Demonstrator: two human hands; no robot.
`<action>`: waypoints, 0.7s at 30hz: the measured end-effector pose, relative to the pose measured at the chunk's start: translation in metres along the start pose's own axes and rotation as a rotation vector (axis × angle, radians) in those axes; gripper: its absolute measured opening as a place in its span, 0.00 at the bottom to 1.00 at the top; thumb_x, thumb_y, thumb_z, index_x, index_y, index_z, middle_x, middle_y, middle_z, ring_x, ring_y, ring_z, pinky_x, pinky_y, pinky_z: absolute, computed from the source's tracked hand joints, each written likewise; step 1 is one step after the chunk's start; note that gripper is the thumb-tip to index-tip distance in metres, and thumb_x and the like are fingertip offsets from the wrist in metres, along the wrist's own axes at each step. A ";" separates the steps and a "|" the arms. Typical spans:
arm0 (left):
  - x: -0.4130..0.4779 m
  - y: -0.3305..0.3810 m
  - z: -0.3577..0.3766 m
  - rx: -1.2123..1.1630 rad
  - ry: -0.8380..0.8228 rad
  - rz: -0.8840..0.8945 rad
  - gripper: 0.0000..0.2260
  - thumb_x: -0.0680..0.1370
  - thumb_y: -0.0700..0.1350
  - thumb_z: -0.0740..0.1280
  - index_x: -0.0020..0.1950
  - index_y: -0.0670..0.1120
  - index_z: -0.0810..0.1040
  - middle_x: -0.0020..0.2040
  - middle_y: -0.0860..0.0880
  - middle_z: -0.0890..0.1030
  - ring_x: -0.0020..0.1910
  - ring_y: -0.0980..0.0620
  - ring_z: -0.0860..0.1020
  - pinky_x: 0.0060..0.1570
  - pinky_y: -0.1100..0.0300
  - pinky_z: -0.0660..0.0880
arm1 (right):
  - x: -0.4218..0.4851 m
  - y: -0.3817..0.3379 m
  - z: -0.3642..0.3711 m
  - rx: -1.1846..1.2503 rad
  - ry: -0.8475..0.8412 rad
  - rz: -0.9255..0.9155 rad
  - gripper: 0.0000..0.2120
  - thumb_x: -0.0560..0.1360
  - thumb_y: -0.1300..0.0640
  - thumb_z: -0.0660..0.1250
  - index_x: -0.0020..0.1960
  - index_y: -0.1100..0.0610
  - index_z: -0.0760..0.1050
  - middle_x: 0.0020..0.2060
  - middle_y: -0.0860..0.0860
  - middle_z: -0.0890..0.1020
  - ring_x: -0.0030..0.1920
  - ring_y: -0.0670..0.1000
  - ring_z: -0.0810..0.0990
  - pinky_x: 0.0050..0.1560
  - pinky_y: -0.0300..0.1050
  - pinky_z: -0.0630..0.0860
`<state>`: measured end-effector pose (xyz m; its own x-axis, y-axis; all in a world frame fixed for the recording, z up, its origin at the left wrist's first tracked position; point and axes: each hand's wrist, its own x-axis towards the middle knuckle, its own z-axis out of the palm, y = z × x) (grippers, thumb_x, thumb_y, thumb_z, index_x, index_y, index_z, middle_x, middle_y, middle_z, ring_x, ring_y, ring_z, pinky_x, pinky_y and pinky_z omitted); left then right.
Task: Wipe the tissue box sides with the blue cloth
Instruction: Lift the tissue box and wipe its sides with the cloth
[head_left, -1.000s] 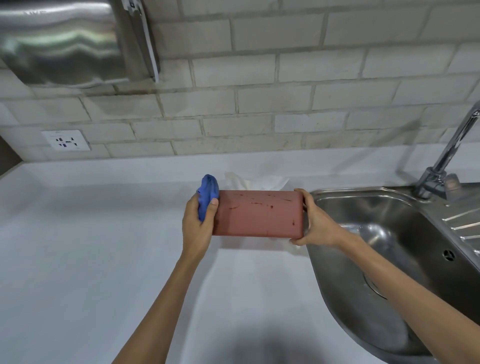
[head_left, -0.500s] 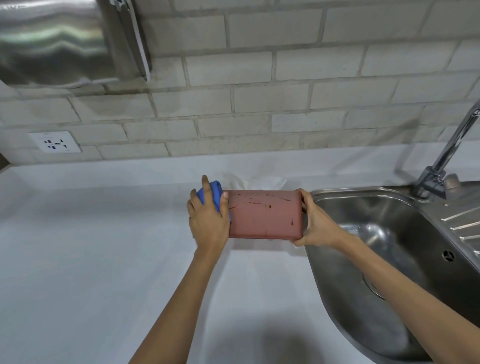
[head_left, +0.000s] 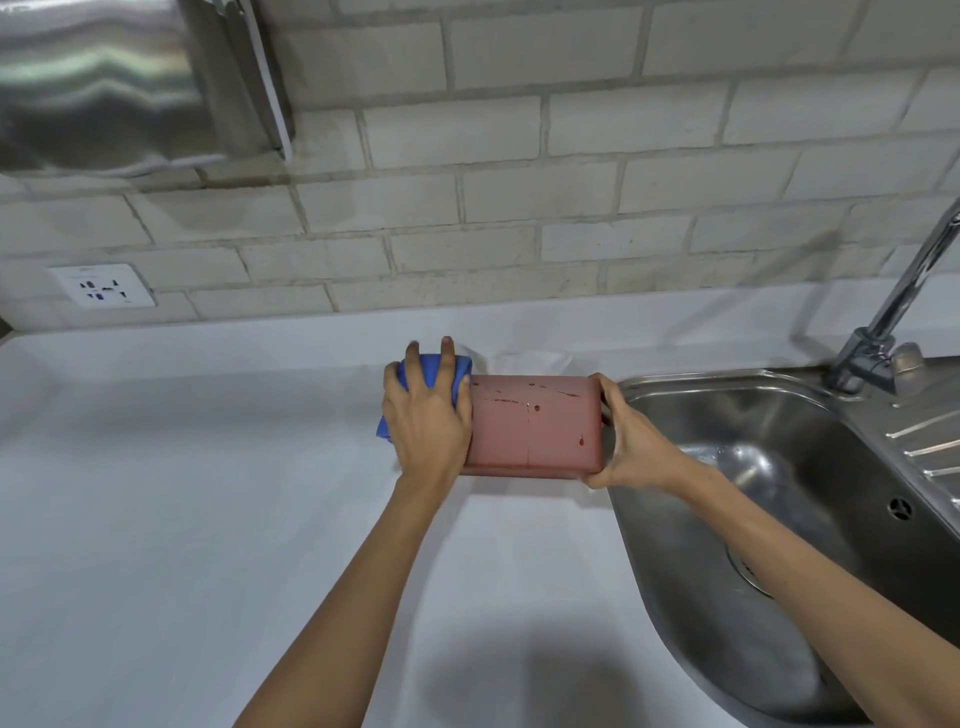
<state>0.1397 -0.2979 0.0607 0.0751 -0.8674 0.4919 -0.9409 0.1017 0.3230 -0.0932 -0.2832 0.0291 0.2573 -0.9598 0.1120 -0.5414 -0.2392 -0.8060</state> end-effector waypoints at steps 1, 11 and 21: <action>0.000 0.003 0.001 -0.001 -0.002 -0.004 0.21 0.80 0.48 0.59 0.73 0.48 0.67 0.71 0.38 0.69 0.67 0.35 0.67 0.59 0.43 0.70 | 0.001 0.000 0.000 0.004 -0.003 0.004 0.49 0.54 0.58 0.78 0.60 0.30 0.53 0.58 0.45 0.74 0.58 0.42 0.76 0.51 0.28 0.73; -0.032 -0.014 -0.002 0.023 0.051 0.288 0.19 0.75 0.45 0.61 0.64 0.41 0.78 0.64 0.38 0.78 0.61 0.32 0.75 0.56 0.43 0.76 | 0.004 0.001 -0.004 0.038 -0.005 -0.011 0.48 0.55 0.60 0.78 0.57 0.26 0.53 0.59 0.45 0.74 0.56 0.39 0.76 0.49 0.23 0.71; -0.063 -0.005 0.004 0.045 0.013 0.403 0.21 0.74 0.49 0.59 0.64 0.44 0.78 0.64 0.41 0.78 0.67 0.36 0.70 0.59 0.37 0.72 | 0.004 0.002 -0.004 0.030 -0.006 -0.017 0.50 0.55 0.59 0.78 0.57 0.25 0.51 0.59 0.43 0.73 0.58 0.40 0.75 0.49 0.23 0.70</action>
<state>0.1380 -0.2454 0.0250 -0.2984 -0.7561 0.5825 -0.9094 0.4105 0.0670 -0.0964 -0.2883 0.0298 0.2706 -0.9549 0.1222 -0.5130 -0.2505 -0.8210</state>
